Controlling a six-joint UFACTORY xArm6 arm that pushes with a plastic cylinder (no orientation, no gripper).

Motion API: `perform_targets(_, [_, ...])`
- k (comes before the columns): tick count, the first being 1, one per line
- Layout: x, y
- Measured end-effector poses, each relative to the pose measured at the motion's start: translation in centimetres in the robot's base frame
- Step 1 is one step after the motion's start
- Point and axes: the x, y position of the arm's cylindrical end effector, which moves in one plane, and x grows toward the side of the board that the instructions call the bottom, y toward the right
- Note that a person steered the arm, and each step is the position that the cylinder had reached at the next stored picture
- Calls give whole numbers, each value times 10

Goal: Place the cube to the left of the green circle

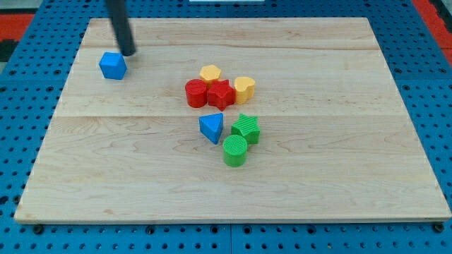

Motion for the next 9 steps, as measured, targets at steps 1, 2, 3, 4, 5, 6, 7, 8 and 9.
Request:
perform_targets(1, [32, -10])
perform_targets(2, [79, 90])
perform_targets(3, [115, 112])
perform_targets(4, [145, 121])
perform_targets(5, [148, 64])
perform_targets(6, [180, 124])
perform_targets(7, [204, 98])
perform_targets(8, [215, 59])
perform_targets(9, [245, 77])
